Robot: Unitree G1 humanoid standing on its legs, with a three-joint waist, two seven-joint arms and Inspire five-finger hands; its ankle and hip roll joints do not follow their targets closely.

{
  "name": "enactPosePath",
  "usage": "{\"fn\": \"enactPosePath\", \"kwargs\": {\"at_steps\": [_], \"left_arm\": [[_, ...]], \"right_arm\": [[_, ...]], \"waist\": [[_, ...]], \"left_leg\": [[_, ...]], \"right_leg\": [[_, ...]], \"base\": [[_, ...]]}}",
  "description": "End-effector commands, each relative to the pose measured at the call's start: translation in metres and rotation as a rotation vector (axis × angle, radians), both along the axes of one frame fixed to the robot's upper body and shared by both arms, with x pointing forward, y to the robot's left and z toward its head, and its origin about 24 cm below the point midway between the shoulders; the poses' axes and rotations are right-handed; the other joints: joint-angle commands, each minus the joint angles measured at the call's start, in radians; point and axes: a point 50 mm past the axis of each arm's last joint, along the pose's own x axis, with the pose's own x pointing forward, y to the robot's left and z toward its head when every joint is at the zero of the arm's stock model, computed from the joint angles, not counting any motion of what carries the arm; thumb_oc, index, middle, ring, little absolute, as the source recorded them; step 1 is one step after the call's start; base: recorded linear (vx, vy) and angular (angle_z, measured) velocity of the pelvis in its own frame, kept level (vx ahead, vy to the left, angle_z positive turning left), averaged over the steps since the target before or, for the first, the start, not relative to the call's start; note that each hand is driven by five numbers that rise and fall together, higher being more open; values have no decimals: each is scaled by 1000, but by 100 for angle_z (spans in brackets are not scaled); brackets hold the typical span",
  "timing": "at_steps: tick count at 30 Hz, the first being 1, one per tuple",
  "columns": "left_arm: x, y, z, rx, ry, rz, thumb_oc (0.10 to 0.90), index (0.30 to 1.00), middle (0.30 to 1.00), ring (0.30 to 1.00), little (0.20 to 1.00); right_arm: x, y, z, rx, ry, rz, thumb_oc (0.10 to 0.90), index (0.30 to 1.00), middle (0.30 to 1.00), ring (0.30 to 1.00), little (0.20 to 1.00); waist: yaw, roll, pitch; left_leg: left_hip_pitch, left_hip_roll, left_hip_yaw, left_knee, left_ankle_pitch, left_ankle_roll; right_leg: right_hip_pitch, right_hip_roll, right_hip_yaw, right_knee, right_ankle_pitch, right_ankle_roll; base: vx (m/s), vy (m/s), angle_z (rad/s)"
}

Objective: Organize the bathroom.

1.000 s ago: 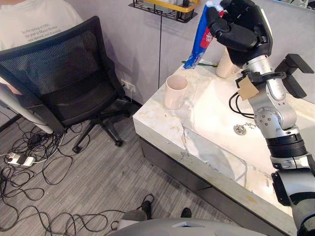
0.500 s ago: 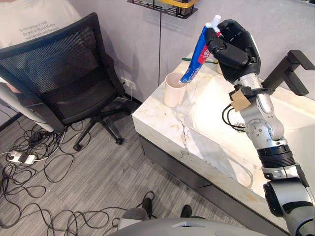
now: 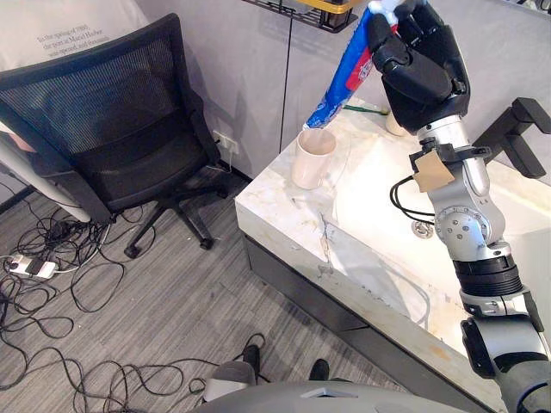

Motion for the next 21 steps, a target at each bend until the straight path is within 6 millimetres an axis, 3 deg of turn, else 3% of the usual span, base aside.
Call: {"fn": "enactPosePath", "kwargs": {"at_steps": [1, 21], "left_arm": [[-44, 5, 13, 20, 230, -4, 800, 900, 900, 900, 900], [-37, 6, 12, 29, 218, 12, 800, 900, 900, 900, 900]], "right_arm": [[-18, -4, 59, 138, -286, 21, 400, 300, 300, 300, 300], [-6, 0, 28, 216, -185, -1, 400, 300, 300, 300, 300]], "waist": [[-2, -10, -117], [-1, -3, -93]], "left_leg": [[-25, 14, 58, 83, -79, 4], [-36, 13, 58, 100, -81, 9]], "right_leg": [[-42, -1, 21, 88, -98, 42], [-48, -5, 18, 101, -101, 41]], "base": [[0, 0, 0], [0, 0, 0]]}}
